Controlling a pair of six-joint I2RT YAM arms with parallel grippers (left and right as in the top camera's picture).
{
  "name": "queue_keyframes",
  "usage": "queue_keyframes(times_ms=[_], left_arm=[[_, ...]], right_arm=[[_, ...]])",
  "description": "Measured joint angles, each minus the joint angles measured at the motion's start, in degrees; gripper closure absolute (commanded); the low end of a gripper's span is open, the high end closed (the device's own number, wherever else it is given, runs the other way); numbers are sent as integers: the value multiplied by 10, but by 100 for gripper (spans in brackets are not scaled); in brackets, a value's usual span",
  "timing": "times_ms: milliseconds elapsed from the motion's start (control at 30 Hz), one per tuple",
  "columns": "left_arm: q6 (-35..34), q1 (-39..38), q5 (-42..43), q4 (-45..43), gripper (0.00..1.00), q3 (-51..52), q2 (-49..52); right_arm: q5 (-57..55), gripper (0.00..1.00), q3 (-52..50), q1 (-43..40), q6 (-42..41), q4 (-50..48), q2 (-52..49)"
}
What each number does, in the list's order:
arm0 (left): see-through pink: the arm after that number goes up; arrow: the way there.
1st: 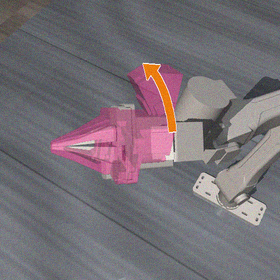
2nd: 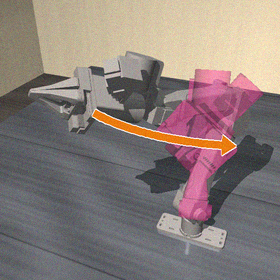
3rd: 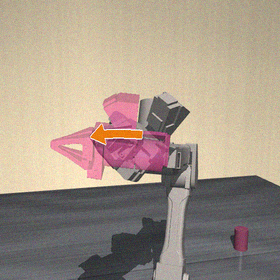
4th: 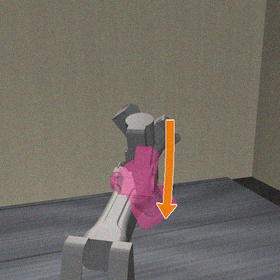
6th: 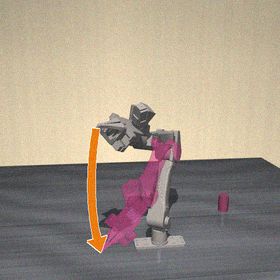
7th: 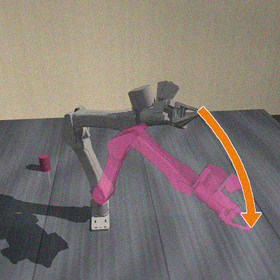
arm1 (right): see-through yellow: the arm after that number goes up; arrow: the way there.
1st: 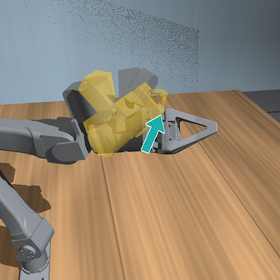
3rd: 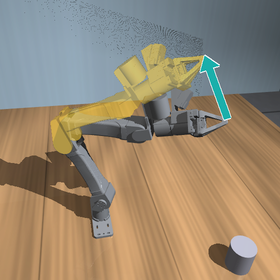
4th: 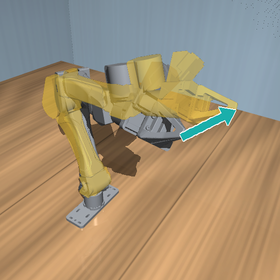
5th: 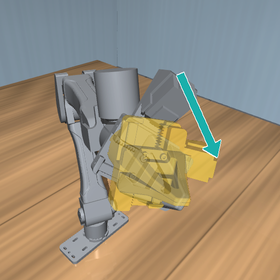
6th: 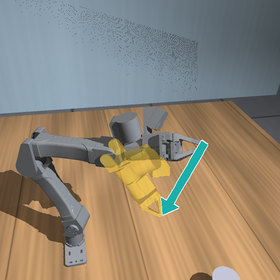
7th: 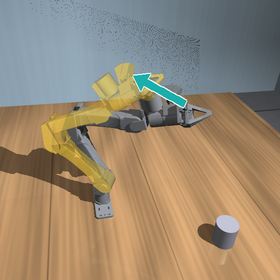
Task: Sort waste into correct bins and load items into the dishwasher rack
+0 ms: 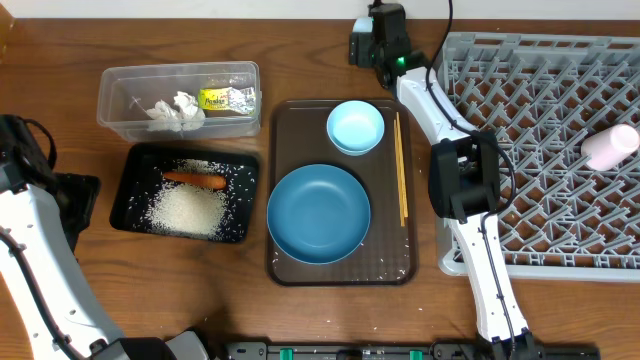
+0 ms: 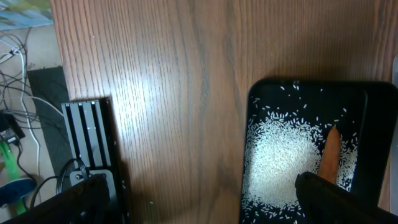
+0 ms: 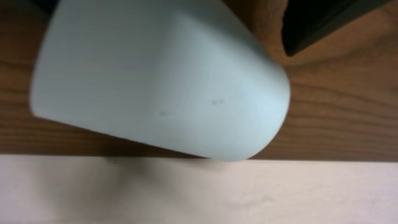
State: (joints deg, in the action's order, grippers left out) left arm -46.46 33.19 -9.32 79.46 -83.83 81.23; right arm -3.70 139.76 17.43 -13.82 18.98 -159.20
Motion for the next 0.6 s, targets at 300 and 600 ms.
queue_keyframes(times_ms=[300, 600], left_arm=[[0, 0, 0, 0, 2, 0, 0], [0, 0, 0, 0, 2, 0, 0]], right_arm=[[19, 60, 0, 3, 7, -3, 0], [23, 99, 2, 3, 5, 18, 2]])
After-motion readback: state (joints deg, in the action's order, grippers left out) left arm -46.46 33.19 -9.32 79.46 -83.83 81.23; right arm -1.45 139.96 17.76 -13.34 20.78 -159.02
